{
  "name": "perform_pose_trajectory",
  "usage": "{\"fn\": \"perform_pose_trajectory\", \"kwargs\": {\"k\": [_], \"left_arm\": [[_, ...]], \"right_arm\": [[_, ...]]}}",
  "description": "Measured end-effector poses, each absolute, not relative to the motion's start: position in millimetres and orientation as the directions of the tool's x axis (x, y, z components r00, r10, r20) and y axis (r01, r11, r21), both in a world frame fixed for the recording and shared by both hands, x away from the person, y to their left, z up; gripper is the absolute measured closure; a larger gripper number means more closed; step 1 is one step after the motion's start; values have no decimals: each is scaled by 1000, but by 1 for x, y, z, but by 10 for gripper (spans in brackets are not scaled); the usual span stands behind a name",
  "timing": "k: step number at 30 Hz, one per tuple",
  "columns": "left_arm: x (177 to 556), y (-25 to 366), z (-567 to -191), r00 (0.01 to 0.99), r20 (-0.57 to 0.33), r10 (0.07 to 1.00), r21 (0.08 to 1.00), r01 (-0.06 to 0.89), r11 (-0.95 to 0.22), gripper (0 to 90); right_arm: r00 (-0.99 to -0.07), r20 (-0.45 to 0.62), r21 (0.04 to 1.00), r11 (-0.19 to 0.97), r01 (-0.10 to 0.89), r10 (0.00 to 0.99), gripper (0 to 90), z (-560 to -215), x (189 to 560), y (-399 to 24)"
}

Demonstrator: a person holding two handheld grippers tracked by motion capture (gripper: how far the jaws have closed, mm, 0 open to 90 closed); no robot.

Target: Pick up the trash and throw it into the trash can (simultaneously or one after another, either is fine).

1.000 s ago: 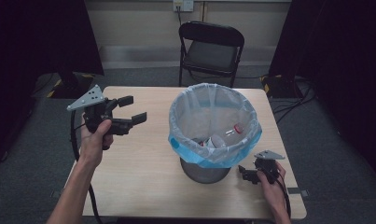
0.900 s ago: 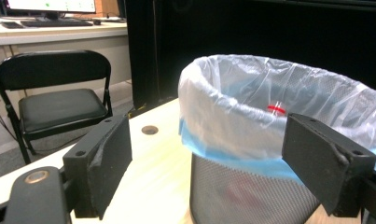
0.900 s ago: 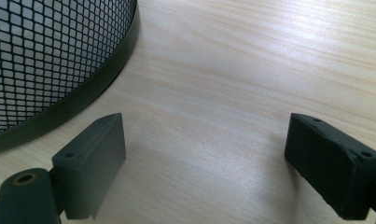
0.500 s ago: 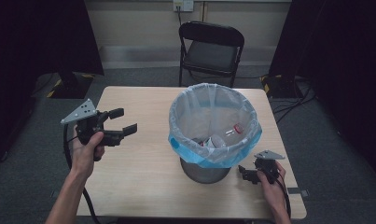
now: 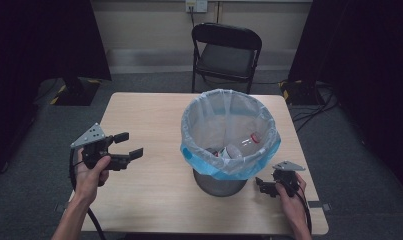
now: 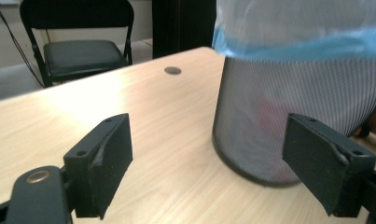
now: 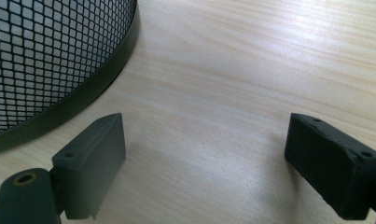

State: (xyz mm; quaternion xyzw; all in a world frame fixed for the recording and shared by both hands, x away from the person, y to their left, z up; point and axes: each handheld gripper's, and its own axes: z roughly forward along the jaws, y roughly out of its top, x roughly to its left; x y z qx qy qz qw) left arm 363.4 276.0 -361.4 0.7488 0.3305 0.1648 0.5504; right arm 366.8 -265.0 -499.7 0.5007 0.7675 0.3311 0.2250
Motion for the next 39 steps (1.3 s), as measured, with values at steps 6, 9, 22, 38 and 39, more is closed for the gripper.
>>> {"fn": "perform_pose_trajectory", "kwargs": {"k": [6, 9, 22, 38, 39], "left_arm": [[360, 283, -380, 708, -118, 696, 915, 350, -201, 159], [358, 286, -391, 704, -118, 700, 902, 371, -220, 158], [352, 296, -437, 668, -147, 729, 841, 473, -264, 158], [349, 294, -483, 626, -174, 760, 753, 582, -307, 165], [349, 294, -486, 626, -172, 760, 745, 588, -315, 167]], "right_arm": [[-397, -14, 734, 279, 620, 918, 116, -500, 367, -265], [-398, -14, 734, 280, 619, 917, 117, -500, 367, -265], [-397, -14, 734, 280, 619, 918, 116, -500, 367, -265], [-397, -14, 734, 279, 620, 918, 116, -500, 367, -265], [-397, -14, 734, 280, 619, 918, 116, -500, 367, -265]]}}
